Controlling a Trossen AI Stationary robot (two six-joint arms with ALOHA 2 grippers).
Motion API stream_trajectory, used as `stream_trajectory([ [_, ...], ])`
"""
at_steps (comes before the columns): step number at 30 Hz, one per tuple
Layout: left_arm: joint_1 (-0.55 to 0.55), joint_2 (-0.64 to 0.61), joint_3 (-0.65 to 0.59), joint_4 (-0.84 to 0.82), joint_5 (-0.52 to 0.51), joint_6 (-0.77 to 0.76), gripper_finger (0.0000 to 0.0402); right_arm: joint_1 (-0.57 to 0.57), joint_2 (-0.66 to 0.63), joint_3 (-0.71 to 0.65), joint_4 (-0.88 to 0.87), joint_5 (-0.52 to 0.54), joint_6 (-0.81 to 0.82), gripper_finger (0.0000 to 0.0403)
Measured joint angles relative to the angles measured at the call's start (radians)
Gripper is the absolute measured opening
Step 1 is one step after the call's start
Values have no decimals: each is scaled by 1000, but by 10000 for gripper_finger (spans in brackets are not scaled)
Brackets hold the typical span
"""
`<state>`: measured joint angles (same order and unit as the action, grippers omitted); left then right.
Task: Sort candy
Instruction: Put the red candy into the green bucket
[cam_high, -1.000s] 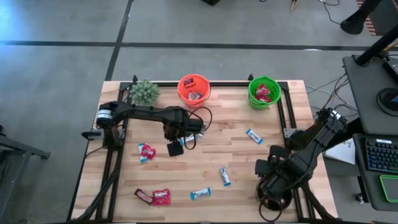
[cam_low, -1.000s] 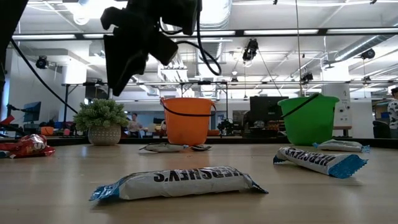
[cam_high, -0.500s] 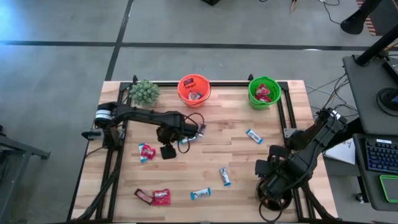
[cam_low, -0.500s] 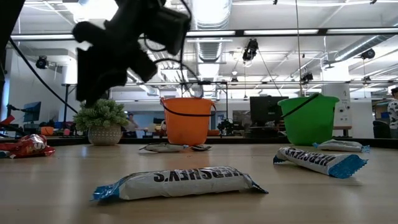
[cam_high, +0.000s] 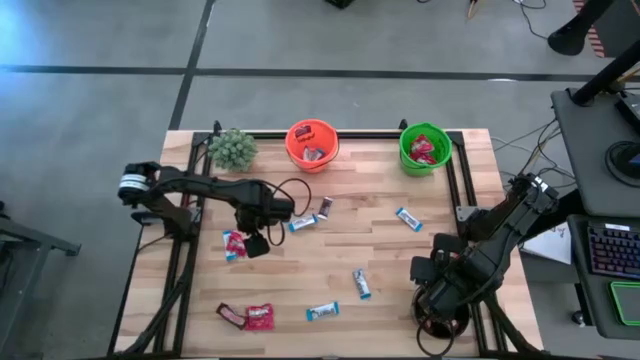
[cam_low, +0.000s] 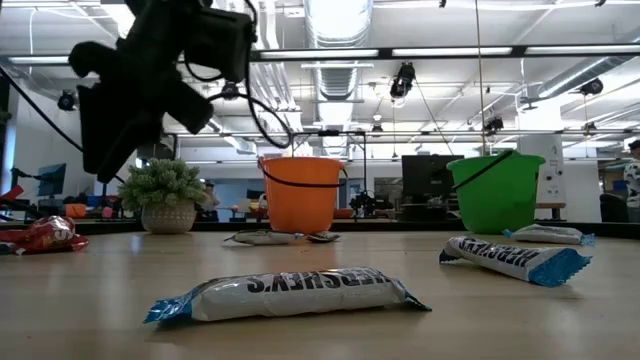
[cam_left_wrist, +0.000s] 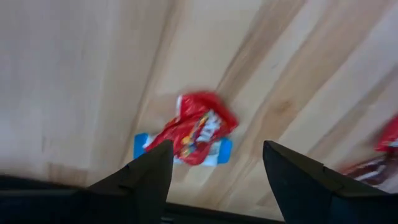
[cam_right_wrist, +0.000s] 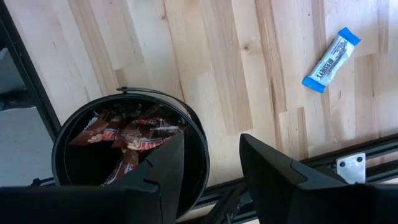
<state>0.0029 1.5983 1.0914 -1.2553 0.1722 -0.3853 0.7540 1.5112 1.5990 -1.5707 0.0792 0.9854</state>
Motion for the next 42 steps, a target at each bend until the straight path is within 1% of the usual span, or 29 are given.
stream_trajectory([
  [5, 0, -24, -79, 6, -21, -7, 231, 0, 0, 0, 0, 0, 45, 148],
  [8, 0, -25, -111, 7, -22, 35, 231, 0, 0, 0, 0, -1, 63, 146],
  [13, 0, -25, -120, 8, -33, 136, 231, 0, 0, 0, 0, -4, 114, 144],
  [19, 0, -25, -120, 8, -33, 253, 231, -2, 0, 0, 0, -10, 190, 150],
  [27, 0, -25, -120, 14, -33, 397, 231, -25, 0, 0, 0, -11, 271, 151],
  [31, 0, -25, -151, 45, -33, 443, 231, -46, 0, 0, 0, -11, 301, 151],
  [35, 0, -24, -190, 78, -32, 453, 231, -68, 0, 0, 0, -11, 323, 151],
  [42, 3, -24, -194, 130, -32, 512, 231, -113, 0, 0, 3, -11, 325, 151],
])
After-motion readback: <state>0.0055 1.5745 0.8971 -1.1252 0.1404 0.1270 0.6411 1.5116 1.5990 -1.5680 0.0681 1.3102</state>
